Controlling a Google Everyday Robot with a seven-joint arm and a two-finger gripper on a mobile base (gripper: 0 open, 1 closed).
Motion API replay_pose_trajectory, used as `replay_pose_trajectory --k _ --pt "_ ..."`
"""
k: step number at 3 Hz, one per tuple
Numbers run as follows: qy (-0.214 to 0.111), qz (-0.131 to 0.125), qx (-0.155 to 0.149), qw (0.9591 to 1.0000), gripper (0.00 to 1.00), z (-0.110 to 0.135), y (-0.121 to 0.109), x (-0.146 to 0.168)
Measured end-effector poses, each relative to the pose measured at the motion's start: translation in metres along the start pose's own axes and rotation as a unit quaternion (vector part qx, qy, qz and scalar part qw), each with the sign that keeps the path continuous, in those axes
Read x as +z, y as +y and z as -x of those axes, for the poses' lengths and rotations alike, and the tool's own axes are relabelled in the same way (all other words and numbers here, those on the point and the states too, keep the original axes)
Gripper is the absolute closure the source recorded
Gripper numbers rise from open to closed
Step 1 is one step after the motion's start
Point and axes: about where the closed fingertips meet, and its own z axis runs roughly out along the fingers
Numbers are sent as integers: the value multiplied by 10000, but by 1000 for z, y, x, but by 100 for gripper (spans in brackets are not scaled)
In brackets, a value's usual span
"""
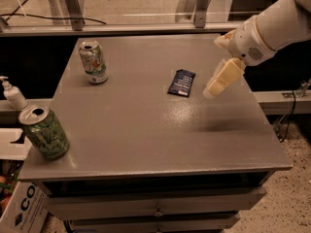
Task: Move rxbar blueberry near 7up can
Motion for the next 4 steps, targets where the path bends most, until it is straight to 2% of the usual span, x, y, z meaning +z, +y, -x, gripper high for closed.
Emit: replay_pose_trajectory --k 1,2,4 --pt "-357 -41 -47 9993 0 -6 -33 21" --pt "-533 130 -29 9985 0 -11 -48 49" --pt "-435 523 196 9975 0 -41 -56 107"
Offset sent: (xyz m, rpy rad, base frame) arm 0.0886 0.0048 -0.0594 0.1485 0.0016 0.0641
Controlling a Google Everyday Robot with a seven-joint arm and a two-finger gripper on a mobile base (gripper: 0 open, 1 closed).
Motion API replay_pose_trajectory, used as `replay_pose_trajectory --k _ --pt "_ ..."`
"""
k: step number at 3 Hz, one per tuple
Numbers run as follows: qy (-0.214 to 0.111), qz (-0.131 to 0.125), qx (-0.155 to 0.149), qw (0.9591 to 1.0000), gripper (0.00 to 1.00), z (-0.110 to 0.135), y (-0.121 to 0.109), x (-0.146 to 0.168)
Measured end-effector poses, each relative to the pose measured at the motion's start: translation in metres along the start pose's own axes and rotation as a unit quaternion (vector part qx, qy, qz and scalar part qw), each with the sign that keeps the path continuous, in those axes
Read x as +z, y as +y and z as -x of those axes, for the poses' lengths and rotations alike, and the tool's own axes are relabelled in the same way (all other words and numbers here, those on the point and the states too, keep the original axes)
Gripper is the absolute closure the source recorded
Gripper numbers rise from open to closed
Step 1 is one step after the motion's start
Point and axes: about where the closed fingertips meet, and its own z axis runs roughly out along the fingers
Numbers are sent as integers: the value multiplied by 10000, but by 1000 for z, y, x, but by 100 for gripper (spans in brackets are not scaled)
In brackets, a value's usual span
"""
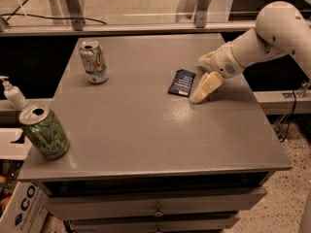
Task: Move rxbar blueberry near 7up can
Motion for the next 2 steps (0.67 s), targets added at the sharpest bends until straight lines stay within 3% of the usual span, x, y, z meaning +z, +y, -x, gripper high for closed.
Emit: replay_pose_trajectory --k 1,2 --pt "-70 254 9 9997 0 7 4 21" --pt "-174 501 -49 9986 17 30 11 31"
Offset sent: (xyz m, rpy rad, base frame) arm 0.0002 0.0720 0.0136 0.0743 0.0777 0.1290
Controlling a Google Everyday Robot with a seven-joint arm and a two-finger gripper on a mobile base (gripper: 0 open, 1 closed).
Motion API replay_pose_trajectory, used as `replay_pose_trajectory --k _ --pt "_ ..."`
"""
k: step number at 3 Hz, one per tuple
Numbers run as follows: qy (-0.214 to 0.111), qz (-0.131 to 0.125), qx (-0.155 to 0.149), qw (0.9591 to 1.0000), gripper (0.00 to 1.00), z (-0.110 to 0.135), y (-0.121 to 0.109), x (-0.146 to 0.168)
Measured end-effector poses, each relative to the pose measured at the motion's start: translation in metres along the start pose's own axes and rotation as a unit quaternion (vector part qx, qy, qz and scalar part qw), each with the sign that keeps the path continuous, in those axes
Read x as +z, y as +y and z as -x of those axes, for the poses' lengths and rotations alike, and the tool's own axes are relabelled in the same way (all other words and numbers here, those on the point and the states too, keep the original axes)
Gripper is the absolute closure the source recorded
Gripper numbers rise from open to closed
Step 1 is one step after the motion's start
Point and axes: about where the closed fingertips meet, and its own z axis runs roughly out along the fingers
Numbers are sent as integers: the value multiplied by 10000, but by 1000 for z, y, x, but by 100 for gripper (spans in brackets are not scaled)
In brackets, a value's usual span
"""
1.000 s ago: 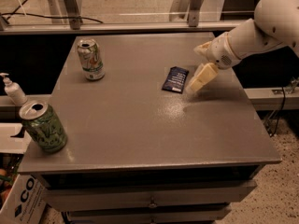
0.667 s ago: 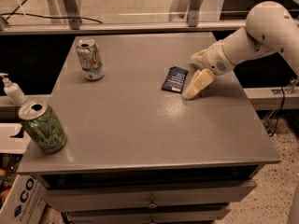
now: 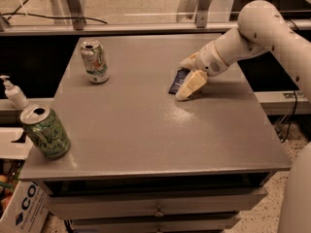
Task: Move rxbar blueberry near 7up can
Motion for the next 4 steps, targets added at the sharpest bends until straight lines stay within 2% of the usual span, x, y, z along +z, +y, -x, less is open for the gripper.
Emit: replay_pose_trajectory --k 1,2,3,4 --pt "-70 213 -75 9997 41 25 9 0" --pt "2 193 -79 9998 64 23 11 -9" --pt "-38 -6 127 9999 88 12 19 -26" --pt "-12 -240 199 9995 100 10 36 -37"
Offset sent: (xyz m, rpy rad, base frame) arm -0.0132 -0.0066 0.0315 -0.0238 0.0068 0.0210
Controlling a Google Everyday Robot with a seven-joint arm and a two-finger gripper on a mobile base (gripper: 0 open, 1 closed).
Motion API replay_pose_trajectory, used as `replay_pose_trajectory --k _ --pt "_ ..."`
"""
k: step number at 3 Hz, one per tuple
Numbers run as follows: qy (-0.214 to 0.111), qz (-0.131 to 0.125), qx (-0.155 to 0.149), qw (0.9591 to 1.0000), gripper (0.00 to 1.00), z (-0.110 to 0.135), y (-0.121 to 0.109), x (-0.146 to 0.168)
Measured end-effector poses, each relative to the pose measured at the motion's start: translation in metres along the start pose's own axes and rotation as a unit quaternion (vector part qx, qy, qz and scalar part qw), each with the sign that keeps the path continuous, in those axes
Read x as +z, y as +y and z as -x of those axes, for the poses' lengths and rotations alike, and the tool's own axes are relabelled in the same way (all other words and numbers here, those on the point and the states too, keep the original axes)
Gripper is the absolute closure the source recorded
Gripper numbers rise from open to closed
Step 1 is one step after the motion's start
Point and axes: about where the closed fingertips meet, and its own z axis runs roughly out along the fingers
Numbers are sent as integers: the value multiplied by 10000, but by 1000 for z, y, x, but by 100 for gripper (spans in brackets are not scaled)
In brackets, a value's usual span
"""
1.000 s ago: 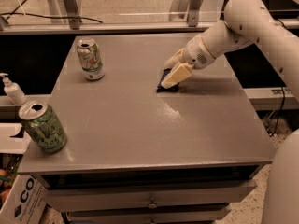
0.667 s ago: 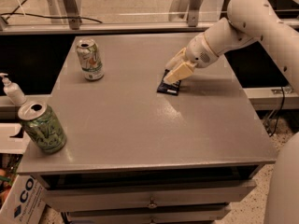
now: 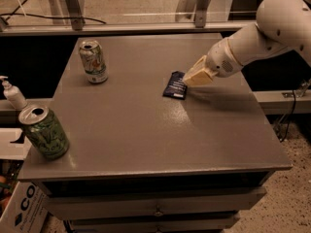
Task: Move rxbar blueberry near 7up can
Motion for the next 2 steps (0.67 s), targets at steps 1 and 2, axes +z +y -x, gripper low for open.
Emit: replay_pose_trajectory --k 1,2 --pt "35 -143 -73 9999 82 0 23 -13" --pt "366 -378 -509 9973 59 20 41 -30"
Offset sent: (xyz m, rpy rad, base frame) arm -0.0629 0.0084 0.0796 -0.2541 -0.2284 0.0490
